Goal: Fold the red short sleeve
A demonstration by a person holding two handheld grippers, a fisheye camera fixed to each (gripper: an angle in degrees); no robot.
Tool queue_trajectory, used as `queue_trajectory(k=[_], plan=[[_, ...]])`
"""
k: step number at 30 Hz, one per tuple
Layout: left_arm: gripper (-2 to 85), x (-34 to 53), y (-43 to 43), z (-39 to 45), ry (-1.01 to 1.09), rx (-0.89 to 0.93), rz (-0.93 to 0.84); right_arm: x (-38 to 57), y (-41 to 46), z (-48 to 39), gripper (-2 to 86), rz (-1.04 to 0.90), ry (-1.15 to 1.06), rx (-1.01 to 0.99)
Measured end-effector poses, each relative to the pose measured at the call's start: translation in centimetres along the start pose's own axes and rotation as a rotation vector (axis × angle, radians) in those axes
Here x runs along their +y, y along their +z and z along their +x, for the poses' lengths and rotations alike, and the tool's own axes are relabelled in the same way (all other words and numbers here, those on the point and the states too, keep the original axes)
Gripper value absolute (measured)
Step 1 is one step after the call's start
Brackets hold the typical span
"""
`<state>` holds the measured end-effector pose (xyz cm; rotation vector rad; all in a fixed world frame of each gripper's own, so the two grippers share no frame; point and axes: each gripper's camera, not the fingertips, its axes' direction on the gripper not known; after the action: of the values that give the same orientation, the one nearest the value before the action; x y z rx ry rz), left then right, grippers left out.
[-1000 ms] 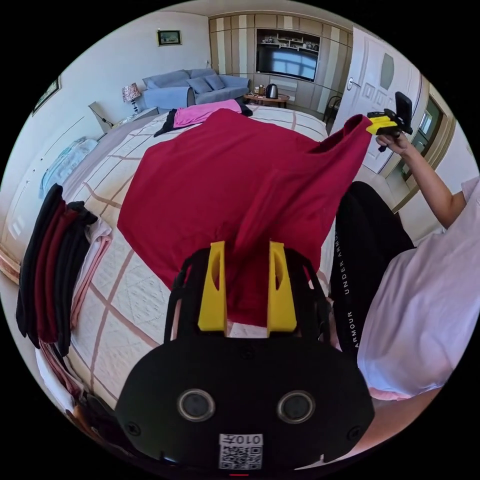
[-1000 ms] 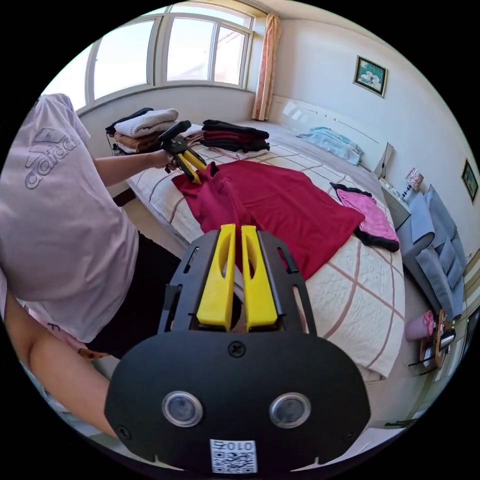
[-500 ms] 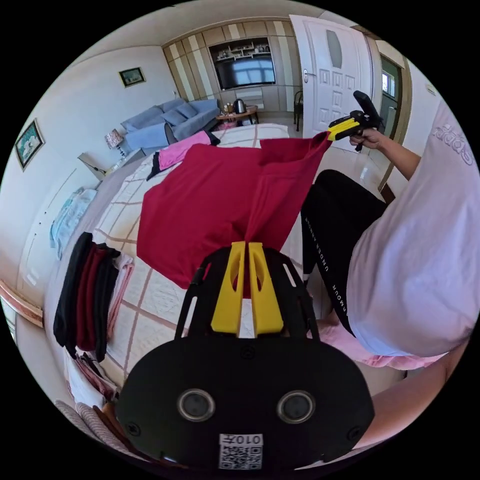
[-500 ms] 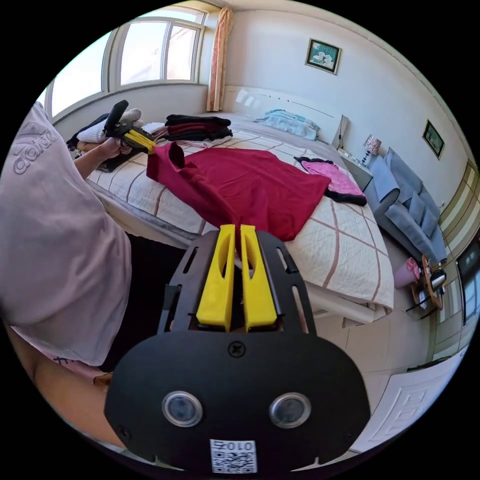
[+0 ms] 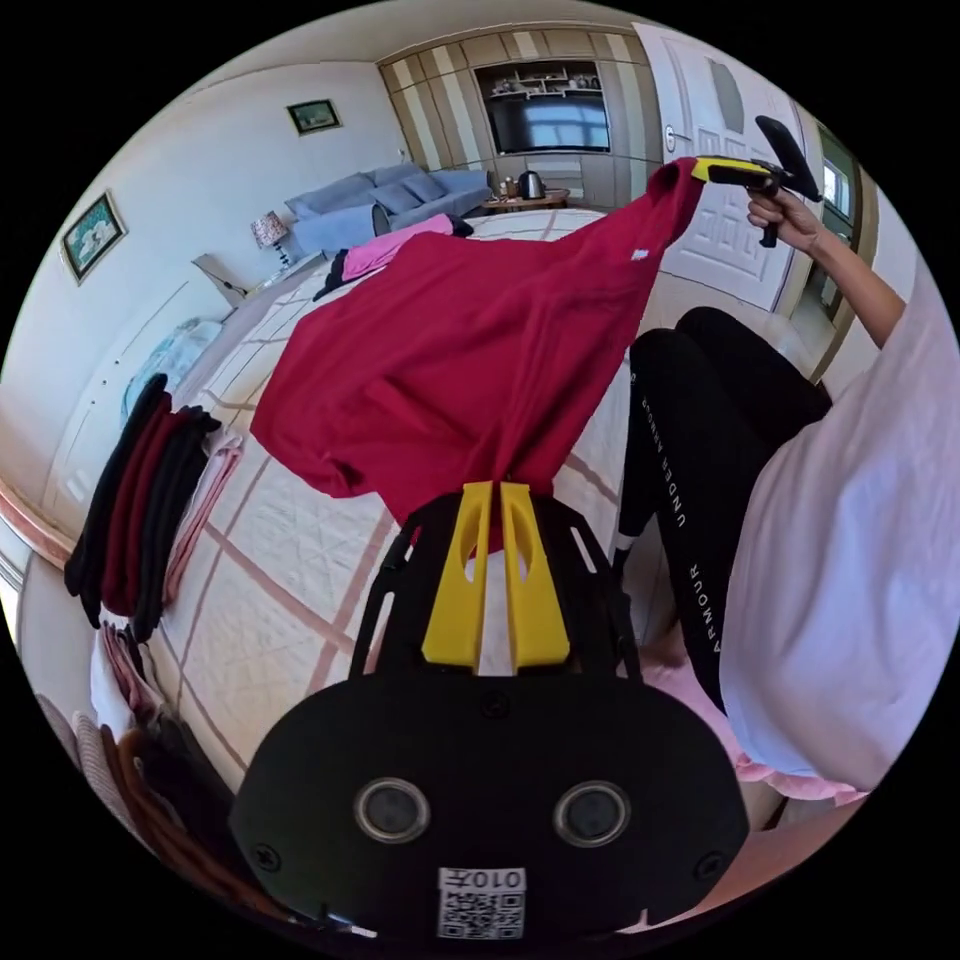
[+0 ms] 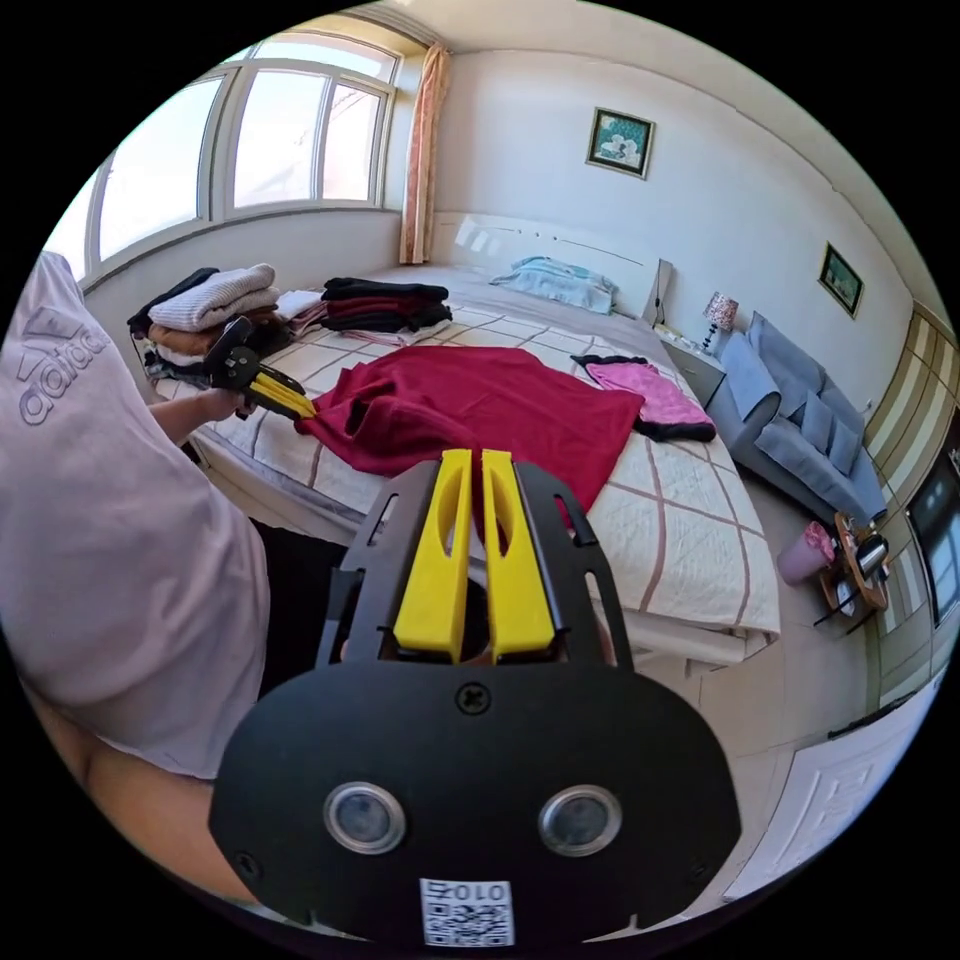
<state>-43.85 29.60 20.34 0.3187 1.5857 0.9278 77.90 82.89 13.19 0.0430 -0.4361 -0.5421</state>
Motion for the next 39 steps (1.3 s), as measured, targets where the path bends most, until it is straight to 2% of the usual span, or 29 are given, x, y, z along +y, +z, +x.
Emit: queue_trajectory(k=[8, 12, 15, 20, 25, 28, 33, 37, 39], plan=[[7.7, -0.5, -3.1, -0.5, 0.073, 0.06, 0.039, 0.4, -1.1, -0.7, 3.8, 0.025, 0.045, -0.038], [8.7, -1.2, -3.6, 0.0, 0.111, 0.006, 0.031, 0.4, -1.5, -1.7, 3.9, 0.021, 0.035, -0.042], [8.9, -2.0, -3.2, -0.1, 0.146, 0.051, 0.018, 0.5, -2.0, -2.3, 3.8, 0.015, 0.034, -0.045], [6.7, -2.7, -2.0, -0.4, 0.166, 0.115, -0.05, 0.9, -3.2, -3.0, 3.9, 0.027, 0.053, -0.045], [1.4, -2.3, -5.3, -0.9, 0.11, 0.097, 0.02, 1.1, -4.4, -4.3, 3.6, -0.03, 0.083, 0.031], [0.2, -1.1, -10.1, -1.7, 0.058, 0.118, 0.122, 0.6, -7.3, -5.3, 3.5, 0.013, 0.071, 0.049], [-0.2, 4.0, -24.1, -2.9, -0.034, 0.062, 0.523, -1.4, -14.1, -9.5, 3.4, 0.111, -0.093, 0.122], [-0.2, 6.9, -32.8, -1.1, 0.025, -0.063, 0.71, -1.8, -21.9, -13.7, 3.4, 0.354, -0.289, 0.211], [-0.2, 8.4, -38.1, 1.4, 0.14, -0.164, 0.857, -1.7, -25.2, -14.8, 3.4, 0.443, -0.345, 0.275]])
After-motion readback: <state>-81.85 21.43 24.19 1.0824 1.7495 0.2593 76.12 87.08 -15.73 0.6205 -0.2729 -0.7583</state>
